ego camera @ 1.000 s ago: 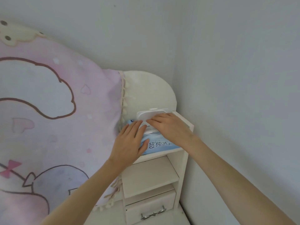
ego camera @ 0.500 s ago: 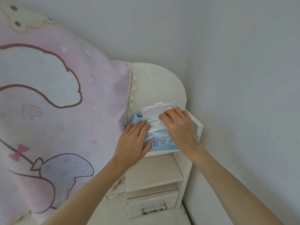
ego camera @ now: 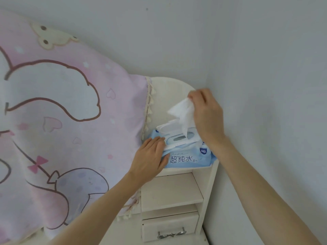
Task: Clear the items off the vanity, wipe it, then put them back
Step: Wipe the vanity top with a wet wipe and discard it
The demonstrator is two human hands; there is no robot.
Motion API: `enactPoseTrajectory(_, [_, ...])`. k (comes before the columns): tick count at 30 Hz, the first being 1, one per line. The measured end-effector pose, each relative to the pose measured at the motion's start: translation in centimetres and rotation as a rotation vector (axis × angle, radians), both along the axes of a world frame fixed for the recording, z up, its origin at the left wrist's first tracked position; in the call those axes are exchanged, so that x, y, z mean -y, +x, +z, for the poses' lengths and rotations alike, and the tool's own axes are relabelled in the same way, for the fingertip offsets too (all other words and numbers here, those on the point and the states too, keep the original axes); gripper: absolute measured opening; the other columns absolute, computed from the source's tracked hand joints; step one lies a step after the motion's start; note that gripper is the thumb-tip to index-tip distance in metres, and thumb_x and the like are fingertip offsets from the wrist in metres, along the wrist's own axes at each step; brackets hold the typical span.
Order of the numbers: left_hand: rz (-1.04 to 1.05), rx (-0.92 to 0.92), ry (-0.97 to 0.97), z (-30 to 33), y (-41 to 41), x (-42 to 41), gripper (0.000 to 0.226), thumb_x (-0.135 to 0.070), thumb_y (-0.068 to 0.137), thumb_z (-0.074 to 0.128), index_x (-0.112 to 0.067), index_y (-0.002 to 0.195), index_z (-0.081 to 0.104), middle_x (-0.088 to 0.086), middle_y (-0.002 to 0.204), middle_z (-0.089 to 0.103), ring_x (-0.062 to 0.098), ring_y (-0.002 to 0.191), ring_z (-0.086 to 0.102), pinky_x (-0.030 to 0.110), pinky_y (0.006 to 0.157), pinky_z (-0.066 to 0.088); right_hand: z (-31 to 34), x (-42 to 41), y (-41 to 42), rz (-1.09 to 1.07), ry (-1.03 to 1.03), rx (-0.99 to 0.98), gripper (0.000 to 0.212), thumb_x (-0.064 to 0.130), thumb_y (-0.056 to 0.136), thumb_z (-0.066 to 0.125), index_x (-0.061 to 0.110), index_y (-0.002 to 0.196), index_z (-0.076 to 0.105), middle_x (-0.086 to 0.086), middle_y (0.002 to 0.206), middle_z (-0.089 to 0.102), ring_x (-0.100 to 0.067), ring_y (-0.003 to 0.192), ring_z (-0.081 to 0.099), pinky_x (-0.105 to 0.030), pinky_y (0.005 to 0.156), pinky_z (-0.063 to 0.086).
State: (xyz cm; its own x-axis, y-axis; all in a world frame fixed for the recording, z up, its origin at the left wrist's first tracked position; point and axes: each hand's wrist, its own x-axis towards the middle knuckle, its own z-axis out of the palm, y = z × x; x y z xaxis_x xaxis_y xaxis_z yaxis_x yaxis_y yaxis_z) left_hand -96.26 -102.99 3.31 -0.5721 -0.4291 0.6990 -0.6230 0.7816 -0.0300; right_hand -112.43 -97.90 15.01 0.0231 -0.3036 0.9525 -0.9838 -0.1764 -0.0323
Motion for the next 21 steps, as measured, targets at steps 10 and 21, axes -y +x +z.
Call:
enactPoseTrajectory(10, [-0.078, -0.263, 0.048, -2.4, 6.0, -4.8, 0.043, -0.034, 0.097, 0.03, -0.001, 0.12, 0.045, 0.021, 0.125, 0.054, 0.027, 0.118, 0.044, 0.032, 0.102, 0.035, -4.1, -7.8, 0.5, 0.305, 0.075, -0.045, 0.012, 0.007, 0.09, 0.048, 0.014, 0.097, 0.055, -0.012, 0.092, 0.062, -0.026, 0.08, 0.059, -0.036, 0.065, 0.05])
enactPoseTrajectory(21, [-0.223, -0.221, 0.769, -16.7, 5.9, -15.6, 0.052, -0.052, 0.091, 0.042, -0.014, 0.127, 0.043, -0.002, 0.126, 0.054, 0.012, 0.113, 0.05, 0.012, 0.094, 0.035, -24.8, -14.7, 4.2, 0.536, 0.785, 0.397, 0.02, 0.012, 0.092, 0.049, 0.003, 0.097, 0.067, -0.008, 0.095, 0.061, -0.01, 0.087, 0.055, -0.013, 0.08, 0.042])
